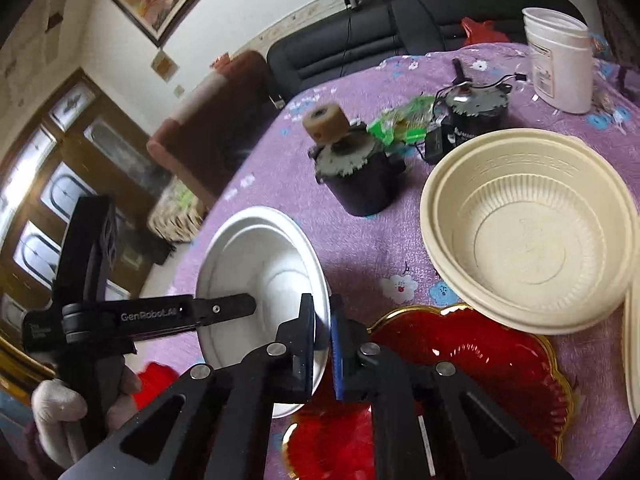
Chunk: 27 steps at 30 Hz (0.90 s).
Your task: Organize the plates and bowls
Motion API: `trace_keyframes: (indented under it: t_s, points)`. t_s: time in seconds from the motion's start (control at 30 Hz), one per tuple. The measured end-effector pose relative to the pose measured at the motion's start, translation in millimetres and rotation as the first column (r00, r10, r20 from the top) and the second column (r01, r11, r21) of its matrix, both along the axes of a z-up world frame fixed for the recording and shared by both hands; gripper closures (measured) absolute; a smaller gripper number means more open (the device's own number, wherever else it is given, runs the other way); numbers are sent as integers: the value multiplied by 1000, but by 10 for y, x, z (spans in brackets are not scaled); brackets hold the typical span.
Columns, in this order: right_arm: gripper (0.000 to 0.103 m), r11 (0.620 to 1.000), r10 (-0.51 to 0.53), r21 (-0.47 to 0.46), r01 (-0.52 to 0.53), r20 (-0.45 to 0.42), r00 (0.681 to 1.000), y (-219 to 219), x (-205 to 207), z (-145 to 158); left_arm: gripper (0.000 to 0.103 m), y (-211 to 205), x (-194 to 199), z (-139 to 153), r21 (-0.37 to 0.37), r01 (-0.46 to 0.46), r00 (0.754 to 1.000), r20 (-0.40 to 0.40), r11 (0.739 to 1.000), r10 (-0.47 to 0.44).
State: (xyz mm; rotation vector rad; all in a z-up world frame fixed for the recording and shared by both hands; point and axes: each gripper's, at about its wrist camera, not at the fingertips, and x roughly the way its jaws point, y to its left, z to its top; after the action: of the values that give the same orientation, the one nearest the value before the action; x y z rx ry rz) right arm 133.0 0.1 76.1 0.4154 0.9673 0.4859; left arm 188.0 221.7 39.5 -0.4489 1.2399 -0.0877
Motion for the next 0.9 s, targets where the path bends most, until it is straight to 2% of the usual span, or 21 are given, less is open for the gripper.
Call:
trace_keyframes:
  t_s: [0.23,0.4,0.53,0.63,0.77,0.9]
  points:
    - [94,998,14,60,-18,74,997,-5,-381,460,88,-31,-558,604,104,27,992,116,994,-39]
    - [94,994,90,58,-97,107,990,176,-811,686,88,102,-1135,774,136,-3,988,151,991,-18]
    - [94,986,160,23,-164,101,982,457,-1131,634,88,370,-1562,632,142,-57,989,140,988,36]
    - [94,979,205,-4,-205,71,976,712,-1305,452,88,581,-1748,362,123,-102,992,92,987,91]
    - [94,969,242,-60,-240,35,970,995,-1423,210,87,768,-1870,62,118,-147,989,45,982,143]
    - [93,964,243,-115,-241,6,970,1179,-1435,-13,87,812,-1861,-87,163,-153,988,34,975,149]
